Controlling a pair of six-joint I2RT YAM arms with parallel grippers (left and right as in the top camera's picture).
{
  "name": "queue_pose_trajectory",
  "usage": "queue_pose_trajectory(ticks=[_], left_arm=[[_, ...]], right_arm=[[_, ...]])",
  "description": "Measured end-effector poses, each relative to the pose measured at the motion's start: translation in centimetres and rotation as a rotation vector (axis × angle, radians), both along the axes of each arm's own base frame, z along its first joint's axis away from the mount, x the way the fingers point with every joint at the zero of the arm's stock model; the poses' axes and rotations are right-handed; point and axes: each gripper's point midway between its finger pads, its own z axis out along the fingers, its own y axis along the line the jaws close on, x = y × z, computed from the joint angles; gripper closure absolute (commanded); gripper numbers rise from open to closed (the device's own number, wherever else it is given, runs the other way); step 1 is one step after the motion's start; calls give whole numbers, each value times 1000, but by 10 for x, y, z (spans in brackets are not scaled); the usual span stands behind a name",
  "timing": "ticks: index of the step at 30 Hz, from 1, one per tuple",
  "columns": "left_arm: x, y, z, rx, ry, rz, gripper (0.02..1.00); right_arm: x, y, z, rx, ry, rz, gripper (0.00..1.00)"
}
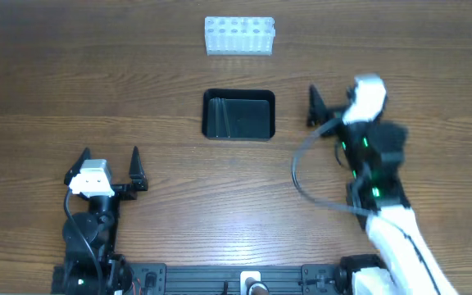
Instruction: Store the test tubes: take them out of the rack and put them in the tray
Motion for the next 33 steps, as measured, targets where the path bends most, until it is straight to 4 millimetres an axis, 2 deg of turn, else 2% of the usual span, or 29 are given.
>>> queue_pose_trajectory(ticks=[3,7,12,16,21,28,33], left_arm=[[0,0,0,0,0,0,20],[0,0,0,0,0,0,20],[0,0,0,0,0,0,18],[0,0,0,0,0,0,18],[0,0,0,0,0,0,18],[0,0,0,0,0,0,18],[0,0,0,0,0,0,20]], right_arm=[[30,35,-16,-14,134,78,36],[55,80,-34,-40,262,166,64],[81,130,-44,-72,357,236,82],[105,157,-48,-84,399,222,84],[133,174,-59,-84,432,180,91],[166,176,-76,-71,438,82,102],[182,175,-77,-55,404,33,112]])
